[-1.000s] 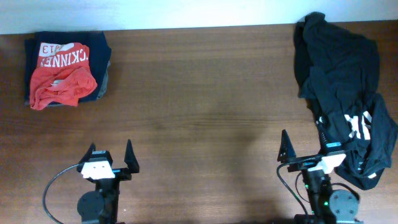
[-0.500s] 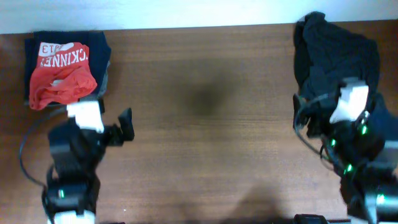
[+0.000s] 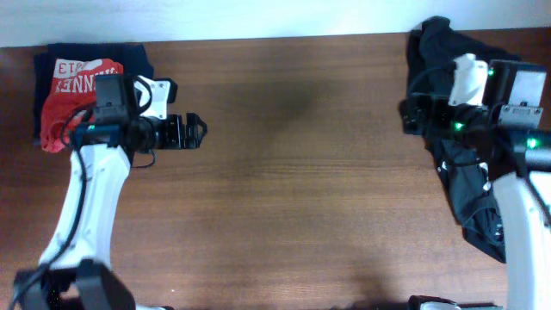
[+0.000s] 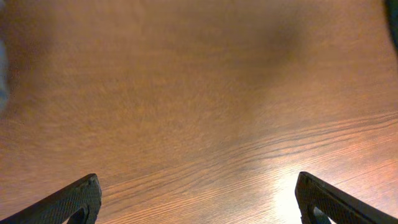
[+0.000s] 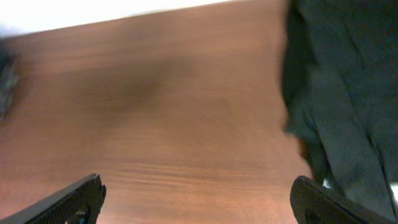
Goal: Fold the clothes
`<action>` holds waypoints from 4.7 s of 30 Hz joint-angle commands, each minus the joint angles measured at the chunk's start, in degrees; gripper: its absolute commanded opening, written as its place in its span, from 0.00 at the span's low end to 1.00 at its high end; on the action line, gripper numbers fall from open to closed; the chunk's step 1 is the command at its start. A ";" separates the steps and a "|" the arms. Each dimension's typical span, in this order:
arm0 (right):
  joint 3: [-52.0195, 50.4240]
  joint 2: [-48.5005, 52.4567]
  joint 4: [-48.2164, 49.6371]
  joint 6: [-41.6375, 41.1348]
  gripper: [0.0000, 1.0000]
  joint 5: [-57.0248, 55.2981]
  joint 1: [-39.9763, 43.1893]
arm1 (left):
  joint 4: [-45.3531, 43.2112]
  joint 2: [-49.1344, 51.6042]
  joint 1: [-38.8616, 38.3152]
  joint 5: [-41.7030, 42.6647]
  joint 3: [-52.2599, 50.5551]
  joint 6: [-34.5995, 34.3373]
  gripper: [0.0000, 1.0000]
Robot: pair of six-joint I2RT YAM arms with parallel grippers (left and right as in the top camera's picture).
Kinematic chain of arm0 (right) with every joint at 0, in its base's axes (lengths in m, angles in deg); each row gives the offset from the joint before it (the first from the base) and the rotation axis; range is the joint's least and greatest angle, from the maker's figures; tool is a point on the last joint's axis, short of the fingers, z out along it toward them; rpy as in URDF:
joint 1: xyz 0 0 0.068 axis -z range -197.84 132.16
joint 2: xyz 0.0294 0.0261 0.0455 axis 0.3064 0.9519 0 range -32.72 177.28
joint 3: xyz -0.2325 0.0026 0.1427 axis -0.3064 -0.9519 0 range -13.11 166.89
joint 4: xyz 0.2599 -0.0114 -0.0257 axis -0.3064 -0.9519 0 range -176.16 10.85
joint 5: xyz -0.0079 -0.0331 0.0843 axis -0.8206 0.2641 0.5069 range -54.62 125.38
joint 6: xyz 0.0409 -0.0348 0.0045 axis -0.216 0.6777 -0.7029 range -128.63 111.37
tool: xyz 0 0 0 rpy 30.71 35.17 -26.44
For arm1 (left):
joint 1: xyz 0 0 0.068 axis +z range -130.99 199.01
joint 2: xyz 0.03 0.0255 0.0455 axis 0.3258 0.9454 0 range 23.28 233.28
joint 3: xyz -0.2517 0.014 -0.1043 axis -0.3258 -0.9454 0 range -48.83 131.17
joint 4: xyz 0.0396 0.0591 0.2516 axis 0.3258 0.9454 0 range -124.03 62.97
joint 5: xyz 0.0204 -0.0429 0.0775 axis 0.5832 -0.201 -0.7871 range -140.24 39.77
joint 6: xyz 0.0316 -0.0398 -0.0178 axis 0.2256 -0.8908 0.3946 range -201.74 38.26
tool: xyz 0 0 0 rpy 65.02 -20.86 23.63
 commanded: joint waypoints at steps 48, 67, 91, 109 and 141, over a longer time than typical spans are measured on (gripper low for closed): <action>7.45 6.97 -4.44 -3.04 0.04 11.69 11.30 | -7.69 -8.72 -9.05 -13.49 7.91 3.69 0.77; 10.03 17.11 14.49 -14.05 0.04 2.21 -30.40 | 0.72 -12.46 0.28 -16.06 7.91 3.32 0.99; 10.05 26.58 42.25 -21.64 0.04 -4.42 -49.53 | -0.61 -12.46 9.25 -16.90 7.91 3.06 0.99; 15.80 27.96 34.69 -12.74 0.88 -4.61 -46.49 | -1.92 -12.46 10.84 -16.83 7.91 3.06 0.99; 36.00 33.22 -17.70 -3.23 0.99 -0.33 -1.20 | 12.50 17.49 -40.44 -8.70 7.10 26.64 0.99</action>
